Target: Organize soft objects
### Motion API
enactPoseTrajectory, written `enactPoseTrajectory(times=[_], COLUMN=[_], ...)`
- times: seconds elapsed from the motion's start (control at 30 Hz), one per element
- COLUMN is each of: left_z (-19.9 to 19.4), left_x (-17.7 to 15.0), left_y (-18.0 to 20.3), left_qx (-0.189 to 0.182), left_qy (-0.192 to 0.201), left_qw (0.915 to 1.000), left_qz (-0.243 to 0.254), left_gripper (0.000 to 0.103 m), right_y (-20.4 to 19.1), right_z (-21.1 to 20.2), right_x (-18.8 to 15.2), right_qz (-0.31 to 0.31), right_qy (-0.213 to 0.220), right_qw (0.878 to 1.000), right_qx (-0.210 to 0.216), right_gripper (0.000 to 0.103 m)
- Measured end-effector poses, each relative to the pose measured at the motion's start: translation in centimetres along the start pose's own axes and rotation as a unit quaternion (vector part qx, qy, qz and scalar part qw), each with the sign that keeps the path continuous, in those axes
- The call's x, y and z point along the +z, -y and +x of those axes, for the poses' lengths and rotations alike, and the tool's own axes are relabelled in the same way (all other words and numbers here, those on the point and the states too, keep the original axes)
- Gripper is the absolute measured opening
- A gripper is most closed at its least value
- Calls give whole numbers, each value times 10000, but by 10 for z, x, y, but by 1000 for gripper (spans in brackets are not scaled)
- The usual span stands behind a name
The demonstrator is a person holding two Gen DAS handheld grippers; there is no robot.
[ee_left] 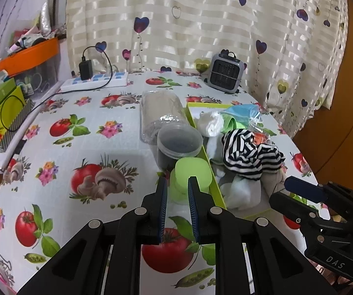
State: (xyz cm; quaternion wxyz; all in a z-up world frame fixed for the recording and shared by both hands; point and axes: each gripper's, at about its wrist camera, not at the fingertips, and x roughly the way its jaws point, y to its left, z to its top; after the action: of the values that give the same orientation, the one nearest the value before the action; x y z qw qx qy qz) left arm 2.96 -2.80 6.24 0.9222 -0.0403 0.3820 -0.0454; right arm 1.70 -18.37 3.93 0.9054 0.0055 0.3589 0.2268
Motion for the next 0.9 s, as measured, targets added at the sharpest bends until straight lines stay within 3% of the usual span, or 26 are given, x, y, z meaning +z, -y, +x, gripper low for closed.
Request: enactPoseTrajectory(times=[0.9], left_z=[25], left_x=[-38], left_y=[5], left_qx=[24], left_qy=[-517], left_qw=[9986], left_qz=[109], left_gripper=[16], right_y=[-5], right_z=[19], right_x=[-31], right_qz=[109], right_qy=[-380], right_qw=[9992], right_qx=[-22], right_gripper=[41])
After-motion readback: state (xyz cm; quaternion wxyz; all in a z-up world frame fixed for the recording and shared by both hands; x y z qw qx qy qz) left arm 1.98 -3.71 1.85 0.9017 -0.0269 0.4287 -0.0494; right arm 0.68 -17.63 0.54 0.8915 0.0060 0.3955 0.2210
